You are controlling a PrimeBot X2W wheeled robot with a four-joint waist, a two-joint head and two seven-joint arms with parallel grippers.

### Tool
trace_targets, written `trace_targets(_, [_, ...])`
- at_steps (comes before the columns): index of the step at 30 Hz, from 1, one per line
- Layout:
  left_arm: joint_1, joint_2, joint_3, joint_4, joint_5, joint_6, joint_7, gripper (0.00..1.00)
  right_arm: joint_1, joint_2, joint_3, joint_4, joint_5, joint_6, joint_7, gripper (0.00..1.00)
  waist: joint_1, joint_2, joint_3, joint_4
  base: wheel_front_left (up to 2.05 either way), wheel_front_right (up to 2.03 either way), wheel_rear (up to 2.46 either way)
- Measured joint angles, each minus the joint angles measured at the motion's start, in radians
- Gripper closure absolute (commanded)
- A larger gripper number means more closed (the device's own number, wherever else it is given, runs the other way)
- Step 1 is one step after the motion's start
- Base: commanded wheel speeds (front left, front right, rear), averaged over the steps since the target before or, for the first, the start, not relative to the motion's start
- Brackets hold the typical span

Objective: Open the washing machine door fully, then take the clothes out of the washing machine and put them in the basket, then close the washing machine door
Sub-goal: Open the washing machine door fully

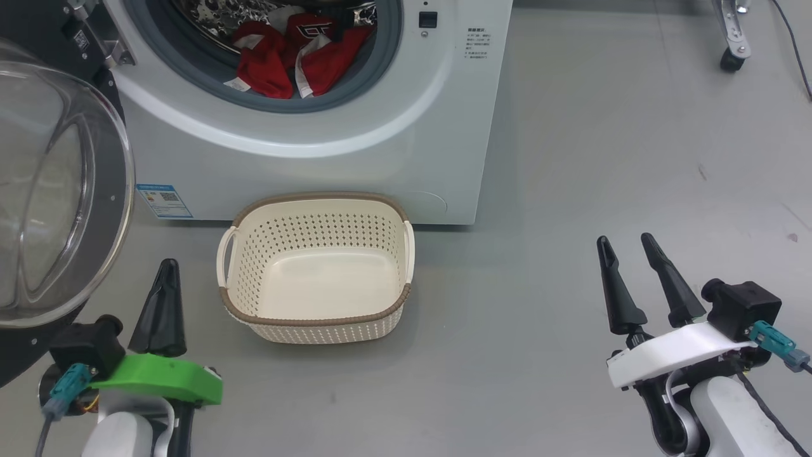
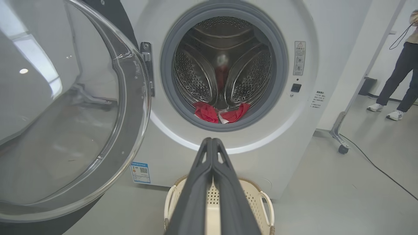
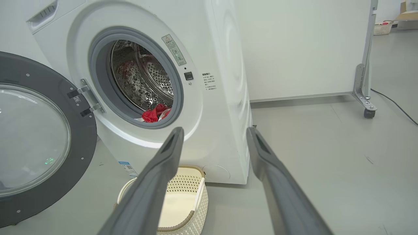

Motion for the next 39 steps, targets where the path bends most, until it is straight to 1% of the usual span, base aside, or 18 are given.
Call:
trace_targets(7, [0.002,-0.032,-0.017,-0.06,0.004,-0.005,-0.001,1.0,0.01,-0.005,-0.031,-0.004,0.002,-0.009,-0.005,0.0,0.0,0.0,0.01,-0.019,0.0,0.0,0.0])
trace_targets(8, [0.01,-0.032,-0.018,-0.073,0.006,-0.005,-0.001,0.95,0.015,-0.005,-0.034,-0.004,0.002,-0.01,-0.005,0.0,0.0,0.0,0.012,-0.021,0.0,0.0,0.0])
trace_targets(9, [0.017,-0.032,-0.018,-0.08,0.006,-0.005,-0.001,0.71,0.017,-0.005,-0.037,-0.005,0.002,-0.01,-0.006,0.0,0.0,0.0,0.013,-0.022,0.0,0.0,0.0])
trace_targets(10, [0.023,-0.032,-0.019,-0.083,0.006,-0.005,-0.001,0.31,0.018,-0.005,-0.04,-0.005,0.002,-0.01,-0.006,0.0,0.0,0.0,0.014,-0.023,0.0,0.0,0.0])
trace_targets(11, [0.029,-0.033,-0.02,-0.086,0.006,-0.005,-0.001,0.0,0.018,-0.005,-0.043,-0.006,0.002,-0.01,-0.008,0.0,0.0,0.0,0.015,-0.024,0.0,0.0,0.0])
trace_targets(19, [0.043,-0.037,-0.021,-0.119,0.009,-0.005,-0.001,0.0,0.018,-0.006,-0.051,-0.01,0.0,-0.01,-0.013,0.0,0.0,0.0,0.018,-0.027,0.0,0.0,0.0])
trace_targets(39, [0.081,-0.042,-0.016,-0.139,0.009,-0.005,-0.001,0.0,0.018,-0.004,-0.057,-0.01,-0.017,-0.01,-0.013,0.0,0.0,0.0,0.024,-0.027,0.0,0.0,0.0])
